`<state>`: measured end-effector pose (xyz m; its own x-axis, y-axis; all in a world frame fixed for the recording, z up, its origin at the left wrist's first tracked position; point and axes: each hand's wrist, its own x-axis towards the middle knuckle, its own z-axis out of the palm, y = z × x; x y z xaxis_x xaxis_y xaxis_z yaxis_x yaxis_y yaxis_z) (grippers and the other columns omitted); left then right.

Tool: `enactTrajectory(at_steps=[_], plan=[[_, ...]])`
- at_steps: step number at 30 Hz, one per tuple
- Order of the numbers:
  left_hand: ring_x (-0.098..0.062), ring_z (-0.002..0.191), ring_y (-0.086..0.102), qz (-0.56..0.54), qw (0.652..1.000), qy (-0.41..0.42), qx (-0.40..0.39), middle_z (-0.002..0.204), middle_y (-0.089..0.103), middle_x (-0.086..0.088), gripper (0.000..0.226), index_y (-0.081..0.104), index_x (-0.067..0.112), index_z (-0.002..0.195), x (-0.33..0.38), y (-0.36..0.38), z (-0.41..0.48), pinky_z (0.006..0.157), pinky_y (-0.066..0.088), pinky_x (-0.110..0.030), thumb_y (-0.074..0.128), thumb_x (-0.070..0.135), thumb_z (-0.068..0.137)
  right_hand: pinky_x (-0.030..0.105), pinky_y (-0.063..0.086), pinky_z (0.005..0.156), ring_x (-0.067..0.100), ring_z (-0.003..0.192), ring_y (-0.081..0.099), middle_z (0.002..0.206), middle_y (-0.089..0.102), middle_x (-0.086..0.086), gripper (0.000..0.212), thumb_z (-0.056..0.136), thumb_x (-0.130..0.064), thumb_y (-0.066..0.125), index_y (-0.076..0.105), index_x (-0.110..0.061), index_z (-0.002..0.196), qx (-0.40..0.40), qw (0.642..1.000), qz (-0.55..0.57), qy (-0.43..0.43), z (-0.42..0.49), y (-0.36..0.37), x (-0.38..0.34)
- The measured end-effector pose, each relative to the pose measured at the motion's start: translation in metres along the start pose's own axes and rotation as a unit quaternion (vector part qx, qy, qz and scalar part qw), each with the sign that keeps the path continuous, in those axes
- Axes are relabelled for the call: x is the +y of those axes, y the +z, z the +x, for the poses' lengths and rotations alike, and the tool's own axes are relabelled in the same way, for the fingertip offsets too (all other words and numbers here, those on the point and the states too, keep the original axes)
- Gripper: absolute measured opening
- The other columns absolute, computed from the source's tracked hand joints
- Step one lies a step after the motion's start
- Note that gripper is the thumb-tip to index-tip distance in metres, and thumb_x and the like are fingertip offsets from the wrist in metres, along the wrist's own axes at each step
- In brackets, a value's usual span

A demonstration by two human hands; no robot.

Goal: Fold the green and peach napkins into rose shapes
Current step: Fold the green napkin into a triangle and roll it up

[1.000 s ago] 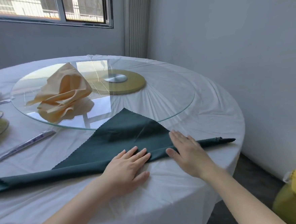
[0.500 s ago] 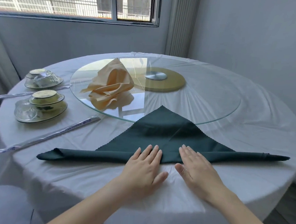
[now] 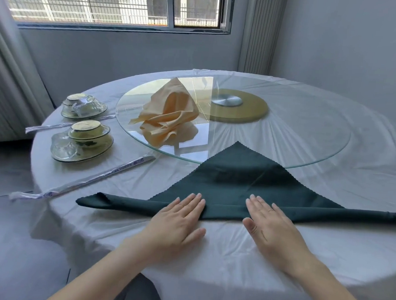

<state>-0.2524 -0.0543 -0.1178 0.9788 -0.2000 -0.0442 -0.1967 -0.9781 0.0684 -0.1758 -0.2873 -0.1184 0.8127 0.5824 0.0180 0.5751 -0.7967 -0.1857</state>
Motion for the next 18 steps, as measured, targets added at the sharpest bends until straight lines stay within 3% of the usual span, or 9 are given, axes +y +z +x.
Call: enactTrajectory(at_steps=[5,8,10,18], plan=[[-0.005,0.139,-0.023,-0.008,0.999,-0.047,0.001,0.149,-0.021,0.011,0.113,-0.010,0.022,0.148,-0.026,-0.002,-0.030,0.110,-0.017,-0.021,-0.036,0.077,0.052,0.020,-0.009,0.113,-0.010,0.132,-0.017,0.148,-0.011,-0.021,0.117,0.053,-0.076,-0.039,0.002,-0.024,0.149,-0.005,1.000,-0.017,-0.001,0.000,0.001,0.001],[-0.002,0.137,-0.021,-0.032,0.997,-0.076,-0.008,0.154,-0.015,0.008,0.113,-0.006,0.020,0.149,-0.037,-0.005,-0.038,0.110,-0.014,-0.020,-0.023,0.083,0.058,0.019,-0.009,0.112,-0.010,0.132,-0.016,0.149,-0.010,-0.021,0.117,0.053,-0.077,-0.038,0.002,-0.024,0.149,-0.006,1.000,-0.019,-0.002,-0.001,0.001,0.001],[-0.001,0.139,-0.016,-0.061,0.993,-0.096,-0.020,0.156,-0.010,0.007,0.102,-0.003,0.019,0.150,-0.043,-0.009,-0.041,0.111,-0.011,-0.019,-0.010,0.075,0.065,0.019,-0.009,0.112,-0.010,0.132,-0.015,0.151,-0.007,-0.019,0.117,0.053,-0.078,-0.037,0.003,-0.024,0.149,-0.007,1.000,-0.017,0.001,-0.001,0.001,0.001],[0.000,0.139,-0.013,-0.092,0.986,-0.136,-0.008,0.157,-0.007,0.008,0.113,-0.002,0.024,0.150,-0.069,-0.007,-0.059,0.113,-0.008,-0.022,-0.010,0.089,0.058,0.018,-0.009,0.111,-0.012,0.131,-0.015,0.151,-0.006,-0.020,0.116,0.054,-0.078,-0.035,0.004,-0.024,0.149,-0.001,1.000,-0.013,0.003,0.000,0.000,0.002]])
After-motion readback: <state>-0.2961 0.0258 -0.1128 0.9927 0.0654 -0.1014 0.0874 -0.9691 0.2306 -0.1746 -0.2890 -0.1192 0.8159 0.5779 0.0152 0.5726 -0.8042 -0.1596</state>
